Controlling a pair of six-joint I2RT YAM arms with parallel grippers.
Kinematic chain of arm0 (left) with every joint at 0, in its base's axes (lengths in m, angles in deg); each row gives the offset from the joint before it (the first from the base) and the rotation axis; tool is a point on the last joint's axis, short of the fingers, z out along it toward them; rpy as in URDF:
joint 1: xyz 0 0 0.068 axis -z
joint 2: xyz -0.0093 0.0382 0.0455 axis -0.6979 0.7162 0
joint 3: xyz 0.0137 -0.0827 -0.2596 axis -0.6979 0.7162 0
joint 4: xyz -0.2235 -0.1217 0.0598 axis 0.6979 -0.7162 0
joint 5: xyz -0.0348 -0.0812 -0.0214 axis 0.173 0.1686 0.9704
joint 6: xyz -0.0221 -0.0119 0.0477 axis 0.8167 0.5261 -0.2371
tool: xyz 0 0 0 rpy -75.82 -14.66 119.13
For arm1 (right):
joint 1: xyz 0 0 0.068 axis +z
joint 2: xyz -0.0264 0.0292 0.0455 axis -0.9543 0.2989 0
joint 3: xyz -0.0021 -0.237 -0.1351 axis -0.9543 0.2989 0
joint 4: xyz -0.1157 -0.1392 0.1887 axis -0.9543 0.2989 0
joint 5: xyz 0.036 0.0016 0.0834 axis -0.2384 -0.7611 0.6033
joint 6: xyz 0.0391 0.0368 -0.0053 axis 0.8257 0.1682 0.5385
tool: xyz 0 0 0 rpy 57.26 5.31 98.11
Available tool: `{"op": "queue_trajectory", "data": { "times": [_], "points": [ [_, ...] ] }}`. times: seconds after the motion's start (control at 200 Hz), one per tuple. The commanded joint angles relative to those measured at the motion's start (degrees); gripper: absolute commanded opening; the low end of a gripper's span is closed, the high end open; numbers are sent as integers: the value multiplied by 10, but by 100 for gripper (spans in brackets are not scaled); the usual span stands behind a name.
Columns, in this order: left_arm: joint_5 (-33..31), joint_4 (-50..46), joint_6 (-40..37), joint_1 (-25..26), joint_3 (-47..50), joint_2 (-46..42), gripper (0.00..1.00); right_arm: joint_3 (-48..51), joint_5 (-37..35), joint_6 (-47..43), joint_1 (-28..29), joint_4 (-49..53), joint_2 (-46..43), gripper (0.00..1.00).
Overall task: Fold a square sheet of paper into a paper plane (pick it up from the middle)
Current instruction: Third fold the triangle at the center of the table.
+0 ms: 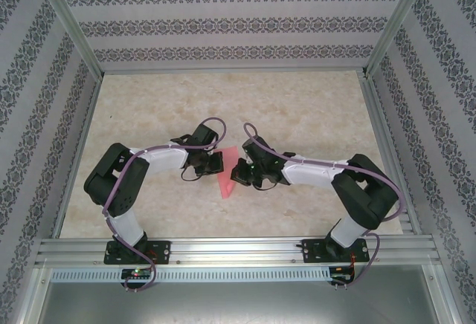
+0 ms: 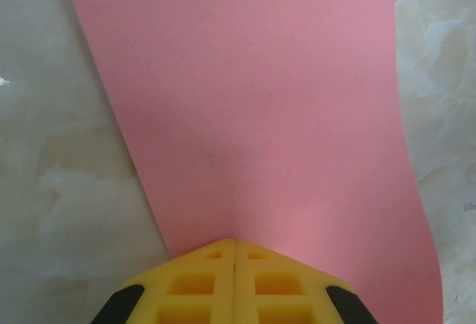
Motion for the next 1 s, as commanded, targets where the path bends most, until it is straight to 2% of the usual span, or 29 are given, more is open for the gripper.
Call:
{"op": "queue_trajectory", "data": {
  "times": [0.0,0.275,0.614,0.994],
  "points": [
    [6,-11,-19,-3,-8,11,5,-29,5,-3,8,-30,24,1],
    [-3,-50,-54,-37,-47,-39,8,-46,-3,-18,9,-17,50,1],
    [33,-9,-47,-42,-53,19,7,-47,-25,-2,8,-30,66,1],
    [29,-22,-51,-42,-58,47,6,-50,-28,11,9,-50,83,2]
  ]
}}
